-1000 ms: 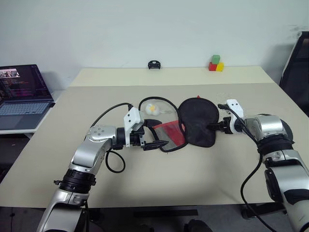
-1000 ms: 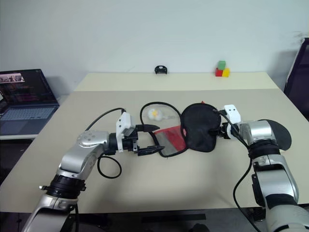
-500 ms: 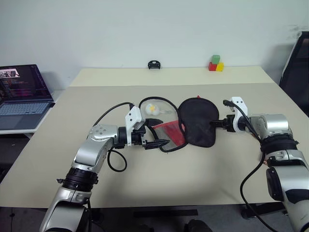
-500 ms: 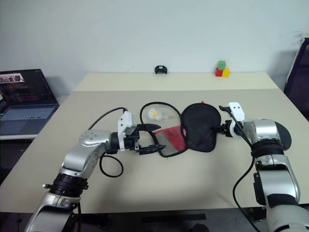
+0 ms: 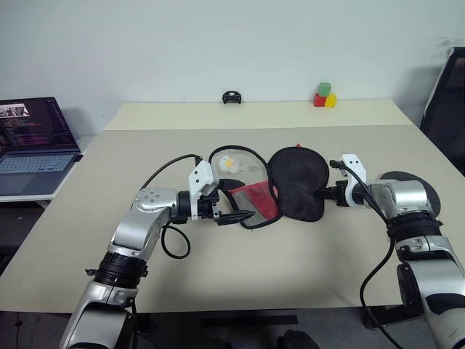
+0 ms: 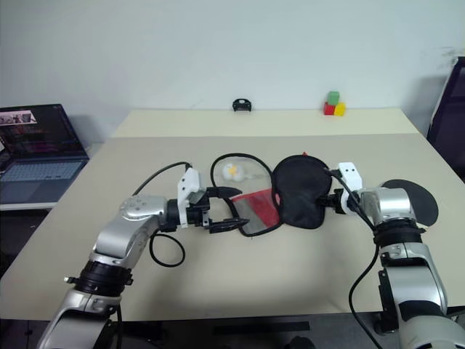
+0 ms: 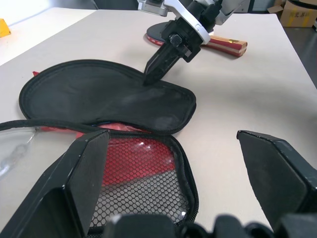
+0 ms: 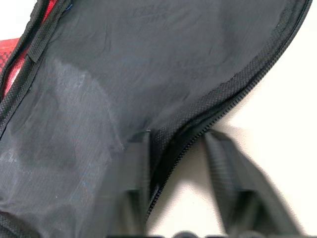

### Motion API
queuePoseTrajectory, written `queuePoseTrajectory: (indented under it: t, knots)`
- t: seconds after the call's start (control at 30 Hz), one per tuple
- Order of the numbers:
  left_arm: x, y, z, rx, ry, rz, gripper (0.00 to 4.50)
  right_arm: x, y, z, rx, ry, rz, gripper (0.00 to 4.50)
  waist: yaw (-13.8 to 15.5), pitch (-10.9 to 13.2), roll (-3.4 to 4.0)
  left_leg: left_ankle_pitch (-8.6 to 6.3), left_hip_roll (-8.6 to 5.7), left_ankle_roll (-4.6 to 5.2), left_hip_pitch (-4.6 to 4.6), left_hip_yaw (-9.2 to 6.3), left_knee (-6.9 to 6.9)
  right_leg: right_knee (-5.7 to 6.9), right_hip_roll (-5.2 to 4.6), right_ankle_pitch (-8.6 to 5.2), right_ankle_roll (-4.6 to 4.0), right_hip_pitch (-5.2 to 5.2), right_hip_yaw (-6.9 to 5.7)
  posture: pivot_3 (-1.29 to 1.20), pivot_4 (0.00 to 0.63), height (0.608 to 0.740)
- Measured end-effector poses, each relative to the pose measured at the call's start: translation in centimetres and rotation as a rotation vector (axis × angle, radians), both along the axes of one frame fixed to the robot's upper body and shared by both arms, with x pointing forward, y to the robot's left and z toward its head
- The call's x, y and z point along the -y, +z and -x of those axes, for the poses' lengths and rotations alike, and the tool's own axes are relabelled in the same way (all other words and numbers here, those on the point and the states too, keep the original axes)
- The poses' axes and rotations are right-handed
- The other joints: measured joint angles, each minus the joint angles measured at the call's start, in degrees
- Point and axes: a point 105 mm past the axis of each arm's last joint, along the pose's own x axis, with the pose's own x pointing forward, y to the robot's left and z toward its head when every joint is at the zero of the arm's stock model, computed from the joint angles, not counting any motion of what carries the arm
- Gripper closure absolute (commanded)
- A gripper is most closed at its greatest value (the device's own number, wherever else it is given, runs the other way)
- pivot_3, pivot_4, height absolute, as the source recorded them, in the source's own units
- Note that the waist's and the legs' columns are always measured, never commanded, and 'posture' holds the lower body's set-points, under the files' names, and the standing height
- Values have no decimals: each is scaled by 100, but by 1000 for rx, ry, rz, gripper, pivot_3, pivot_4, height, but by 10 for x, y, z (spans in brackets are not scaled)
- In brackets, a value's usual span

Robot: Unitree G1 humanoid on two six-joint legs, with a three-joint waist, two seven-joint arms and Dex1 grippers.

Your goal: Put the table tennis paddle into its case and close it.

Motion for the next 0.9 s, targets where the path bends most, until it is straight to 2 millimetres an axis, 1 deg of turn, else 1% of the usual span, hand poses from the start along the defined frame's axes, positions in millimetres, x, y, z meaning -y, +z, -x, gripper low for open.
queuePoseTrajectory:
  t: [0.03, 0.17, 0.4, 0.53, 0.63, 0.67, 0.7, 0.83, 0.9]
  knots:
    - [0, 0, 0, 0, 0, 0, 0, 0, 0, 0, 5, 1, 2, 4475, 0, 0, 0, 0, 0, 0, 0, 0, 0, 0, 0, 0, 0, 0, 0, 0, 150, 740]
    - [0, 0, 0, 0, 0, 0, 0, 1, 2, -3, 21, 4, 20, 4475, -1, 0, 0, 0, 0, 0, 0, 1, 0, 0, 0, 0, 0, 0, 1, 0, 150, 740]
    - [0, 0, 0, 0, 1, 0, 0, 3, 16, -13, 71, 5, 56, 4475, -1, 0, 0, 0, 0, 0, 0, 0, 0, 0, 0, 0, 0, 0, 0, 0, 150, 740]
    - [0, 0, 0, 0, 1, 0, 0, 5, 17, -16, 74, 11, 80, 4475, -2, 0, 0, 0, 0, 0, 0, 0, 0, 0, 0, 0, 0, 0, 0, 0, 150, 740]
    - [0, 0, 0, 0, 1, 0, 0, 2, 16, -15, 67, 35, 68, 4475, -2, 0, 0, 0, 0, 0, 0, 1, 0, 0, 0, 0, 0, 0, 0, 0, 150, 740]
    - [0, 0, 0, 0, 1, 0, 0, 1, 16, -15, 65, 43, 64, 4086, -2, 0, 0, 0, 0, 0, 0, 1, 0, 0, 0, 0, 0, 0, 0, 0, 150, 740]
    - [0, 0, 0, 0, 1, 1, 0, 0, 16, -15, 65, 45, 63, 3865, -2, 0, 0, 0, 0, 0, 0, 0, 0, 0, 0, 0, 0, 0, 0, 0, 150, 740]
    - [0, 0, 0, 1, 2, 1, 0, 4, 16, -16, 71, 27, 88, 2597, -2, 0, 0, 1, 0, -1, 0, 0, 0, 0, 0, 0, 0, 0, 0, 0, 150, 740]
    - [0, 0, 0, 1, 2, 2, 0, 7, 15, -18, 86, 9, 107, 2597, -2, 0, 0, 1, 0, -1, 0, 1, 0, 0, 0, 0, 0, 0, 0, 0, 150, 740]
